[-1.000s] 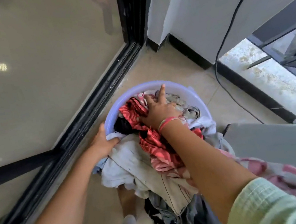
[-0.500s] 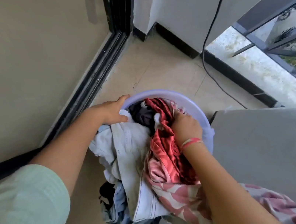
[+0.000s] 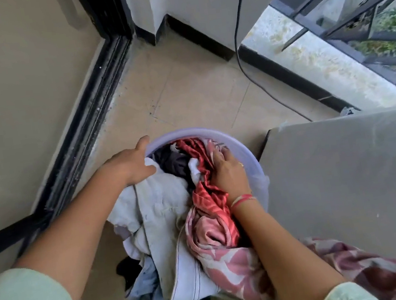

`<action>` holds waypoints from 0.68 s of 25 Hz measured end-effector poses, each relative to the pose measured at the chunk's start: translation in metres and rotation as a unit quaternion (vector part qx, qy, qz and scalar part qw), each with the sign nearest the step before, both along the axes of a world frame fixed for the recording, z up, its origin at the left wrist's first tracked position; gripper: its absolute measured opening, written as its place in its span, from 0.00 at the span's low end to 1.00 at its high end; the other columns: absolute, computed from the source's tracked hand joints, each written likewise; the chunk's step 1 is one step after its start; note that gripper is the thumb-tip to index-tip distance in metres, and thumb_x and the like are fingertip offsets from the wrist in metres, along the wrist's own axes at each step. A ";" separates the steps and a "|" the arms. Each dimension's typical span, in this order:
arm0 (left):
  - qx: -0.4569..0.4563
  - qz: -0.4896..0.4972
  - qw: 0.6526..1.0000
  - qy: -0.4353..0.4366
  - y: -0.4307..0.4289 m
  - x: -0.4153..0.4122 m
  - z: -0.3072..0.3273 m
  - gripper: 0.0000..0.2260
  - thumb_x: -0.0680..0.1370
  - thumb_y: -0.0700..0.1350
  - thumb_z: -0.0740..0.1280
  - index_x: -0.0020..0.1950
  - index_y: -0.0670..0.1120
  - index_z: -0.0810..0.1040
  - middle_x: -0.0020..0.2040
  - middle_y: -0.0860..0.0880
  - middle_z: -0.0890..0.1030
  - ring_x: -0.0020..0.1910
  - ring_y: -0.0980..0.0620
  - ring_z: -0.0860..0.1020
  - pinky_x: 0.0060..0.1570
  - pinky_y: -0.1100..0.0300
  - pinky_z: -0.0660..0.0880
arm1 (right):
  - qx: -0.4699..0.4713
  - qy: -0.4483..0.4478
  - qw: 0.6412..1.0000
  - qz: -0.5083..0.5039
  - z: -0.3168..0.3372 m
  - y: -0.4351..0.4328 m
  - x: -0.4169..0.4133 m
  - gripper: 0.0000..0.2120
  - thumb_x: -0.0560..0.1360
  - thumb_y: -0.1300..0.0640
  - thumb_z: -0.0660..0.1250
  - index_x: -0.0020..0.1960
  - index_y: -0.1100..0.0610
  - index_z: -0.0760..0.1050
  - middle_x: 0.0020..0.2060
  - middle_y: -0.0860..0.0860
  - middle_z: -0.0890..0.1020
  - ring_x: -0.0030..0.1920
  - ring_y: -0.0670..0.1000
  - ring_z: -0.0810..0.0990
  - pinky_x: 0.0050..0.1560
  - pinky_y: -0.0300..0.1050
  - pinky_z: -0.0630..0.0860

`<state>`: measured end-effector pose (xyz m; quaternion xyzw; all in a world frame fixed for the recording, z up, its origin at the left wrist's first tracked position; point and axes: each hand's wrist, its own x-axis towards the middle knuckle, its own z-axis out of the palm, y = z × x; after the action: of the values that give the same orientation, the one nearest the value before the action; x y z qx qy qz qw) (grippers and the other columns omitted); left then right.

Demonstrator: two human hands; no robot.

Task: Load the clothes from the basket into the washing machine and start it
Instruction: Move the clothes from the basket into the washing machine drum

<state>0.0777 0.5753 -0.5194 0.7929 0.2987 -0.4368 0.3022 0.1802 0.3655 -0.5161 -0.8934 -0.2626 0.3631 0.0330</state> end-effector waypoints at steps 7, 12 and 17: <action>-0.013 0.073 0.995 0.072 0.029 -0.065 0.005 0.31 0.75 0.66 0.58 0.71 0.50 0.59 0.61 0.42 0.75 0.53 0.43 0.76 0.47 0.54 0.71 | 0.044 0.045 0.997 0.047 0.028 0.059 -0.015 0.22 0.76 0.40 0.58 0.61 0.56 0.71 0.58 0.60 0.76 0.58 0.61 0.75 0.56 0.51 0.71; 0.097 0.091 0.975 -0.176 0.041 0.030 0.003 0.38 0.67 0.75 0.53 0.65 0.51 0.73 0.64 0.43 0.75 0.63 0.43 0.73 0.62 0.50 0.70 | -0.080 0.088 0.992 -0.038 0.027 0.100 0.024 0.29 0.76 0.40 0.58 0.65 0.61 0.72 0.60 0.59 0.77 0.57 0.51 0.79 0.56 0.47 0.71; -0.140 0.037 0.974 -0.176 0.010 0.052 -0.026 0.18 0.77 0.62 0.59 0.59 0.54 0.77 0.56 0.51 0.80 0.57 0.49 0.76 0.55 0.58 0.69 | -0.050 -0.038 0.998 -0.017 0.017 0.082 -0.014 0.18 0.81 0.51 0.54 0.56 0.62 0.76 0.53 0.59 0.81 0.53 0.56 0.80 0.48 0.47 0.72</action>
<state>0.1298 0.5857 -0.5449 0.7952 0.2060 -0.3164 0.4744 0.1665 0.4479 -0.4989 -0.9114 -0.2296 0.3412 -0.0153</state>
